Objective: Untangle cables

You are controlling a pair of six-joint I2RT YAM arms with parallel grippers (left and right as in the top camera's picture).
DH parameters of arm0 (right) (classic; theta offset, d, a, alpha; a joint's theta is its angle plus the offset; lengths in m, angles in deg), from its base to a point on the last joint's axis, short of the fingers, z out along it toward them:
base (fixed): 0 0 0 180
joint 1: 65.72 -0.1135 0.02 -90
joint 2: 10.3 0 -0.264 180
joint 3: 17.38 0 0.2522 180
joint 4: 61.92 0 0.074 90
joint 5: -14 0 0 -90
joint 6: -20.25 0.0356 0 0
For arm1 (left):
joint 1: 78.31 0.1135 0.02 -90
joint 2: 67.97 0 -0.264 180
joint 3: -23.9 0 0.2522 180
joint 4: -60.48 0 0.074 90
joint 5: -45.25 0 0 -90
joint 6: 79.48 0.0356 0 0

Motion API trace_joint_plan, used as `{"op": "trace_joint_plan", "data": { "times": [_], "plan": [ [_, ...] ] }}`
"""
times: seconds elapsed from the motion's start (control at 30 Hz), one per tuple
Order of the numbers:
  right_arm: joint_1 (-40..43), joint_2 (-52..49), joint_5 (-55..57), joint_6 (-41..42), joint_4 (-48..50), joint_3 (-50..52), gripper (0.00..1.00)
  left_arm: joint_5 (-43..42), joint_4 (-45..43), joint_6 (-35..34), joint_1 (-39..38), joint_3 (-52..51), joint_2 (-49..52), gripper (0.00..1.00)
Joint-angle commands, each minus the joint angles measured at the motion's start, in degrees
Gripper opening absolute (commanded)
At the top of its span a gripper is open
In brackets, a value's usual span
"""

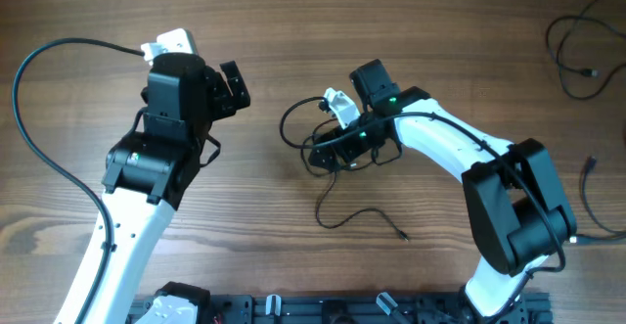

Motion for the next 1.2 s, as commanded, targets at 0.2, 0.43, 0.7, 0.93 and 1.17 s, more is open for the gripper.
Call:
{"op": "trace_joint_plan", "data": {
  "times": [0.2,0.43,0.7,0.93,1.17],
  "plan": [
    [-7.0,-5.3,11.4,0.5,2.3,0.5,0.87,0.8,0.2,1.2,0.3,0.3,-0.7,1.0],
    [-7.7,-6.6,24.8,8.4,2.1,0.5,0.04,0.8,0.2,1.2,0.3,0.3,-0.7,1.0],
    [-6.4,-5.9,37.3,11.3,0.6,-0.3,0.04,0.8,0.2,1.2,0.3,0.3,-0.7,1.0],
    [5.9,0.9,53.0,21.2,-0.1,-7.0,0.04,0.8,0.2,1.2,0.3,0.3,-0.7,1.0],
    [24.6,5.0,44.5,26.7,6.8,-18.3,0.04,0.8,0.2,1.2,0.3,0.3,-0.7,1.0]
  ]
}}
